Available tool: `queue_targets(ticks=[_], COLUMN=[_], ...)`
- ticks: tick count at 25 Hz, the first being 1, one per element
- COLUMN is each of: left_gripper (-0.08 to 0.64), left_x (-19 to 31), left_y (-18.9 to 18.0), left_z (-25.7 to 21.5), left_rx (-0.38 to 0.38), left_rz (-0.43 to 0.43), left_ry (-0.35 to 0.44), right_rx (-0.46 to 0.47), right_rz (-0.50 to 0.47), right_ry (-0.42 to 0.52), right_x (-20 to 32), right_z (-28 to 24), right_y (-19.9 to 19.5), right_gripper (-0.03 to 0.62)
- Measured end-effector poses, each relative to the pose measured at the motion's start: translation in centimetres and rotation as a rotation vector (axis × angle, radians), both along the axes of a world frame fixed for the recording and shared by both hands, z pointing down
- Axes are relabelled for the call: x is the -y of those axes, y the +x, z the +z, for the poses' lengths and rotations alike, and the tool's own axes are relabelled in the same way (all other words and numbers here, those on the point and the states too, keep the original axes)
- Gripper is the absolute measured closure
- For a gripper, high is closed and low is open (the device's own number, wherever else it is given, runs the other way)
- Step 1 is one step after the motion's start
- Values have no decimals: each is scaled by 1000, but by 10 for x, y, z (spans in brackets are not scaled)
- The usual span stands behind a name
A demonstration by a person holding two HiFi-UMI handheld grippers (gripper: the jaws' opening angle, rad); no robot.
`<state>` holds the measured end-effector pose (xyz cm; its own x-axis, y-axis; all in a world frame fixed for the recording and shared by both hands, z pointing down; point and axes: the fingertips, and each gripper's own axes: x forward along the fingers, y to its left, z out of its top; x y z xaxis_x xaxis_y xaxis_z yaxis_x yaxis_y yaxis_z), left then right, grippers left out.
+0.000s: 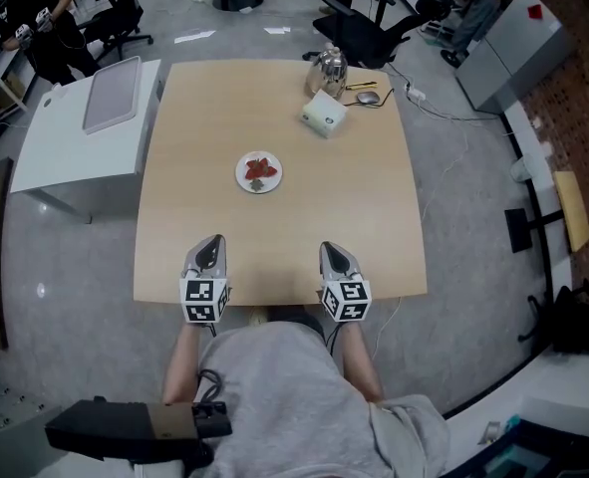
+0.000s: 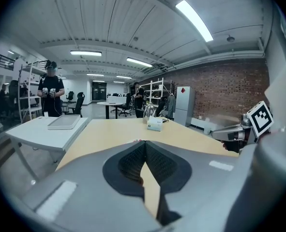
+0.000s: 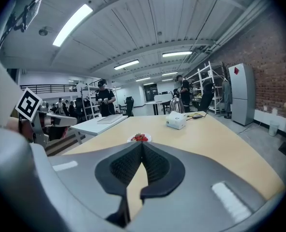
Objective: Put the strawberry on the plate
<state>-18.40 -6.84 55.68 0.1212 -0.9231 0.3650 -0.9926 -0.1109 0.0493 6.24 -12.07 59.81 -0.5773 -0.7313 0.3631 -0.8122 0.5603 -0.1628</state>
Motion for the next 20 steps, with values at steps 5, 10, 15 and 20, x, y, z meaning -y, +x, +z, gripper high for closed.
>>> queue_targets(ticks=[5, 10, 15, 20], left_gripper=[540, 540, 540, 540], left_x=[-10, -12, -12, -11], left_y=[-4, -6, -6, -6], left_z=[-6, -6, -10, -6], left_rx=[1, 1, -3, -1], left_rz=[0, -2, -3, -3], left_ry=[10, 16, 20, 18], right_rx=[-4, -15, -27, -23], right_rz=[-10, -21, -30, -31], right_ry=[7, 15, 28, 29], right_x=[-9, -10, -9, -8], right_z=[-4, -4, -9, -8], right_y=[-4, -9, -12, -13], right_gripper=[586, 586, 586, 586])
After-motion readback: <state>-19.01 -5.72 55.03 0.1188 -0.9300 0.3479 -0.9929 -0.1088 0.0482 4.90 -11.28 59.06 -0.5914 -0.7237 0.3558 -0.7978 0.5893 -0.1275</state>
